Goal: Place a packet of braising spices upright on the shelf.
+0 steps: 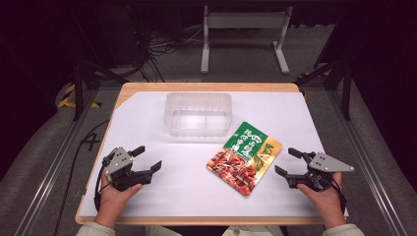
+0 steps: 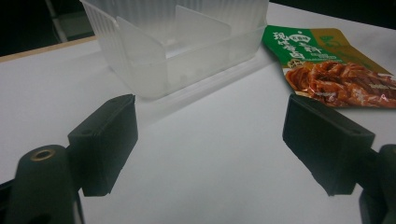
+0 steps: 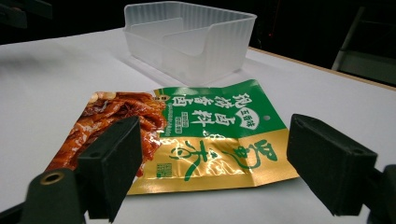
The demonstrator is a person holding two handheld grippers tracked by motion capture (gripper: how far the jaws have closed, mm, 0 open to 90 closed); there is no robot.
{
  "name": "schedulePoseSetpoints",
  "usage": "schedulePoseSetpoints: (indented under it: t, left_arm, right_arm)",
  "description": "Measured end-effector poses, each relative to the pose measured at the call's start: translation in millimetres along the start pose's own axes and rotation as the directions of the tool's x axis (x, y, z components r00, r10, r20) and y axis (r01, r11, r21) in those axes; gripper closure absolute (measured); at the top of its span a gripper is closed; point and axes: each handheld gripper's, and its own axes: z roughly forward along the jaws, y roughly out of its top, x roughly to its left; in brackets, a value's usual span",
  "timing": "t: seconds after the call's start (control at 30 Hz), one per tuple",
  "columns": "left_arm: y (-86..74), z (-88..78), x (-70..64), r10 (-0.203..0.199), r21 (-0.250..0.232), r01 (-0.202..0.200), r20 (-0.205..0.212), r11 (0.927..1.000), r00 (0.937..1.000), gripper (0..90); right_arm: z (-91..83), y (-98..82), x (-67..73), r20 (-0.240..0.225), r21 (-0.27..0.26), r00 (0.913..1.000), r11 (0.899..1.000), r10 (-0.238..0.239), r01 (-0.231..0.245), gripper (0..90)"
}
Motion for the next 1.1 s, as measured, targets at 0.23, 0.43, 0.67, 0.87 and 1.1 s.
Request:
schedulePoseSetpoints:
  t: [0.23,0.43,0.67,0.87,1.1]
  left_arm:
    - [-0.3,-0.3,-1.1,0.002,0.000,-0.002,0.002,1.0000,1.0000,18.7]
    - [-1.7,-4.4,0.2,-0.008,-0.006,0.008,-0.005,0.9999,1.0000,18.7]
    - [-2.4,-3.0,0.9,-0.009,0.014,0.010,-0.020,0.9999,0.9998,18.6]
    - [-2.7,-2.6,0.9,-0.017,0.015,0.017,-0.017,0.9997,0.9997,18.3]
    - [-3.1,-2.2,1.7,-0.024,0.010,0.024,-0.014,0.9997,0.9996,18.2]
  right_arm:
    - [0.3,1.7,1.0,-0.002,-0.004,1.0000,1.000,-0.008,0.008,18.7]
    - [2.7,7.9,3.3,-0.019,-0.023,0.9994,0.999,-0.028,0.027,18.3]
    - [3.6,14.8,5.9,-0.052,-0.008,0.9974,0.999,-0.051,0.051,18.4]
    - [5.8,30.8,7.6,-0.026,0.038,0.9977,0.997,-0.063,0.064,20.7]
    - [8.8,51.8,0.3,-0.020,0.101,0.9986,0.994,-0.050,0.052,25.3]
